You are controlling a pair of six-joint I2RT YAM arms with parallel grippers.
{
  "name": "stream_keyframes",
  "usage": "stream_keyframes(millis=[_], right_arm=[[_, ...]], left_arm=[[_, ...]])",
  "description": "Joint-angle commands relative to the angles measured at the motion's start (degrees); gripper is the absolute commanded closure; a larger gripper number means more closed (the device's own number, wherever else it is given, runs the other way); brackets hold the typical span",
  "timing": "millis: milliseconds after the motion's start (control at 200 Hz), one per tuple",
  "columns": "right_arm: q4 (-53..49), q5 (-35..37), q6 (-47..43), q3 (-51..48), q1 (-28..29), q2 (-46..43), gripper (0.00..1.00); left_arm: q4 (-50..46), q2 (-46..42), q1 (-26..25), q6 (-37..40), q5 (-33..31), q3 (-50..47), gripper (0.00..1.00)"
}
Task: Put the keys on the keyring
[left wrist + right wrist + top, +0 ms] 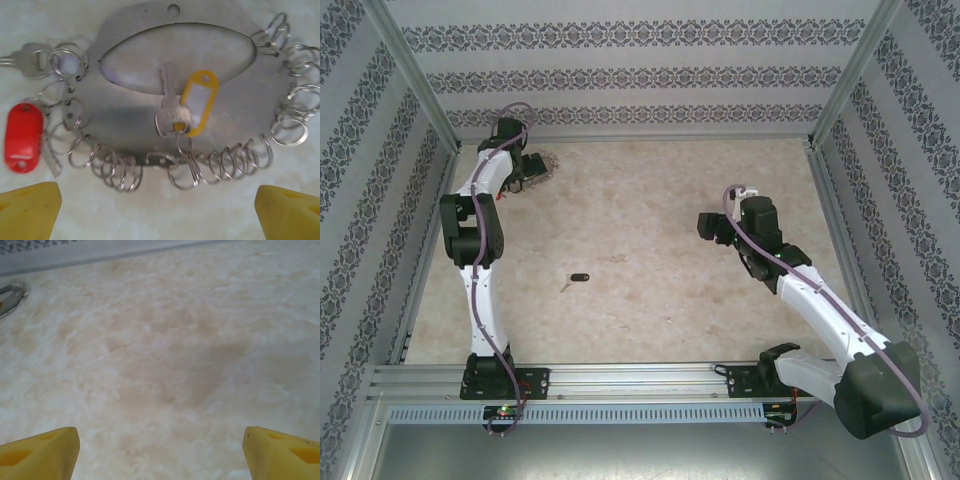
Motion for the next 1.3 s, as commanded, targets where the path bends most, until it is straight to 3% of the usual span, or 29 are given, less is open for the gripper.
stream_keyframes(millis=[0, 225, 525, 675, 929, 1034, 1144, 1229, 1294], right_arm=[[-4.56, 0.96, 1.34, 0.82, 1.93, -4.03, 0.15], [-7.25, 2.06, 1.34, -0.14, 2.58, -7.45, 0.14], [-7.14, 0.06, 2.9, 1.88, 2.67, -6.17, 0.15], [-6.04, -0.58, 4.46, 2.82, 3.0, -4.72, 0.15], [-4.36, -0.67, 7.83, 1.76, 3.41, -2.44, 0.15], [-3.65, -0.34, 8.15, 0.99, 3.38, -1.79, 0.15], [-3.9, 0.7, 8.03, 1.29, 3.37, -1.14, 0.14], [-2.87, 0.2, 8.56, 1.2, 3.43, -0.26, 0.14], [-2.31, -1.27, 8.93, 1.35, 3.42, 1.17, 0.14]], left_arm=[[-2.18, 4.3, 0.75, -1.15, 0.6, 5.82, 0.0], [-4.79, 9.91, 0.65, -2.36, 4.88, 9.37, 0.0], [-6.38, 4.41, -2.41, -3.08, 10.45, -2.12, 0.0], [-2.83, -5.6, -7.04, -5.55, 11.26, -15.08, 0.0], [4.13, -21.0, -18.14, -18.29, 18.72, -38.51, 0.0], [4.85, -25.37, -25.88, -21.77, 21.29, -42.72, 0.0], [6.58, -30.92, -33.1, -26.85, 20.06, -45.78, 0.0], [5.94, -34.8, -34.92, -27.77, 19.92, -45.55, 0.0], [0.79, -37.36, -34.27, -25.67, 16.28, -42.99, 0.0]])
